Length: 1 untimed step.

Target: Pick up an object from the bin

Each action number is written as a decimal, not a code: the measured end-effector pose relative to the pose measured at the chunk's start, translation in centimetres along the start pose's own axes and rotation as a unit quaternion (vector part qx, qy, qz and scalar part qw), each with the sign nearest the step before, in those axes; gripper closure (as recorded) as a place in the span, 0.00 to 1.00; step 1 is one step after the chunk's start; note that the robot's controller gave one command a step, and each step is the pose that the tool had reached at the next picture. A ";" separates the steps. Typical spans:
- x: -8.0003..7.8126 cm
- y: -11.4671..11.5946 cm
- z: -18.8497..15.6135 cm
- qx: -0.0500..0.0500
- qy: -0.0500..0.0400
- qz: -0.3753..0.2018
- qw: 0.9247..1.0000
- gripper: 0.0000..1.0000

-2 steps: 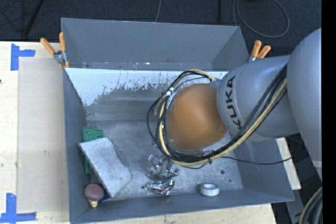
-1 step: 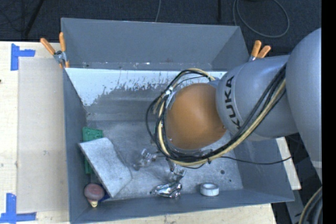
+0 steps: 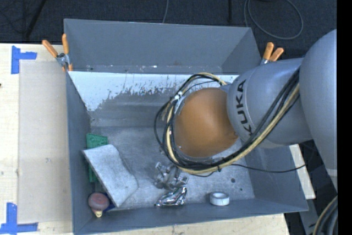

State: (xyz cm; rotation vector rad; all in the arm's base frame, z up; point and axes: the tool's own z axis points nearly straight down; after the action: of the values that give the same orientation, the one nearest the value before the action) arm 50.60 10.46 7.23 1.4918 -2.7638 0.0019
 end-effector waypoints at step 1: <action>-0.3 0.0 0.0 0.002 -0.004 -0.001 1.000 0.00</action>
Offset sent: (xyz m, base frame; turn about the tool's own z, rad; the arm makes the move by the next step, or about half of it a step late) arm 0.0000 0.0000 0.0000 0.0000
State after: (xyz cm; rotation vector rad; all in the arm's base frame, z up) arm 50.75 10.69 7.22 1.4976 -2.7712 -0.0002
